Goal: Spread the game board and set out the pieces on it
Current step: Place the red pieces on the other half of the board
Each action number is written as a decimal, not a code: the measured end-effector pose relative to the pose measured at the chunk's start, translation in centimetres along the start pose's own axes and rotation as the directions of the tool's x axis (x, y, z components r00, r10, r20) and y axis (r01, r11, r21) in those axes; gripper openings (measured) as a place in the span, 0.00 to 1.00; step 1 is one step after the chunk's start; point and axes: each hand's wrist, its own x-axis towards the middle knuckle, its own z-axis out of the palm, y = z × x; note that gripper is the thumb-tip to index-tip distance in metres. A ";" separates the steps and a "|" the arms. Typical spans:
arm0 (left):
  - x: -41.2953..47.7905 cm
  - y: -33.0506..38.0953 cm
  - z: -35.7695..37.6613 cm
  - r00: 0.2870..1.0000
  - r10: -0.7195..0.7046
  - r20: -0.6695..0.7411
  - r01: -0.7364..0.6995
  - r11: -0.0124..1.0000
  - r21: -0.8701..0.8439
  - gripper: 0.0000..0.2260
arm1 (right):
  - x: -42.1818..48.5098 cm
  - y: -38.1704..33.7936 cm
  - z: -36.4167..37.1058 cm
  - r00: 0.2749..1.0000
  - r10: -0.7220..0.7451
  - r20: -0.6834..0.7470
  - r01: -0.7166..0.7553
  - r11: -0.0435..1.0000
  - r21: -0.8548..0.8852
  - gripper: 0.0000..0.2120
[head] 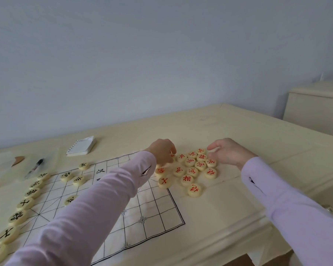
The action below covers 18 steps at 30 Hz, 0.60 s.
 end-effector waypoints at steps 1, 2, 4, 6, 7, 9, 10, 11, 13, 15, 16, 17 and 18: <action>0.0 0.0 0.0 1.000 0.004 -0.009 -0.004 1.000 0.002 0.17 | 0.0 -0.4 0.0 0.999 -0.031 -0.017 0.031 0.999 -0.019 0.15; 0.0 0.0 0.0 1.000 0.006 -0.028 -0.006 1.000 0.006 0.17 | 0.1 -0.8 0.1 0.998 -0.058 -0.021 0.057 0.998 -0.026 0.14; -0.4 -0.2 -0.3 0.992 0.008 -0.127 -0.010 1.000 -0.011 0.16 | 0.1 -1.7 0.4 0.994 -0.110 -0.018 0.109 0.994 -0.028 0.13; -0.9 -0.5 -0.8 0.965 0.019 -0.260 -0.047 0.994 -0.101 0.16 | -0.1 -2.3 0.7 0.988 -0.155 -0.025 0.154 0.988 -0.026 0.12; -1.2 -0.7 -1.0 0.948 0.039 -0.314 -0.094 0.982 -0.162 0.15 | -0.2 -2.5 0.9 0.985 -0.168 -0.031 0.167 0.986 -0.021 0.12; -1.9 -1.3 -1.4 0.920 0.066 -0.387 -0.181 0.946 -0.267 0.14 | -0.3 -2.7 1.2 0.983 -0.180 -0.041 0.180 0.984 -0.009 0.11; -2.2 -1.7 -1.6 0.909 0.052 -0.413 -0.192 0.933 -0.304 0.14 | -0.3 -2.8 1.5 0.982 -0.185 -0.039 0.185 0.983 -0.002 0.11; -2.4 -2.3 -1.9 0.898 0.019 -0.439 -0.179 0.929 -0.325 0.13 | -0.3 -3.0 1.7 0.981 -0.189 -0.034 0.189 0.982 0.005 0.11; -2.5 -3.8 -2.5 0.879 -0.062 -0.473 -0.109 0.939 -0.326 0.12 | -0.2 -3.5 2.2 0.980 -0.200 -0.022 0.200 0.980 0.014 0.10; -2.5 -5.5 -3.0 0.881 -0.160 -0.445 -0.001 0.940 -0.341 0.12 | 0.0 -4.1 2.8 0.975 -0.222 -0.009 0.222 0.975 0.003 0.10; -2.5 -6.2 -3.0 0.888 -0.198 -0.415 0.044 0.935 -0.351 0.11 | 0.1 -4.4 3.0 0.973 -0.232 -0.002 0.232 0.973 -0.007 0.11; -2.4 -6.7 -3.0 0.896 -0.217 -0.388 0.073 0.933 -0.353 0.10 | 0.2 -4.6 3.2 0.970 -0.243 0.006 0.243 0.970 -0.017 0.11; -2.3 -7.3 -2.9 0.905 -0.221 -0.362 0.092 0.936 -0.340 0.08 | 0.4 -5.0 3.5 0.968 -0.252 0.014 0.252 0.967 -0.023 0.11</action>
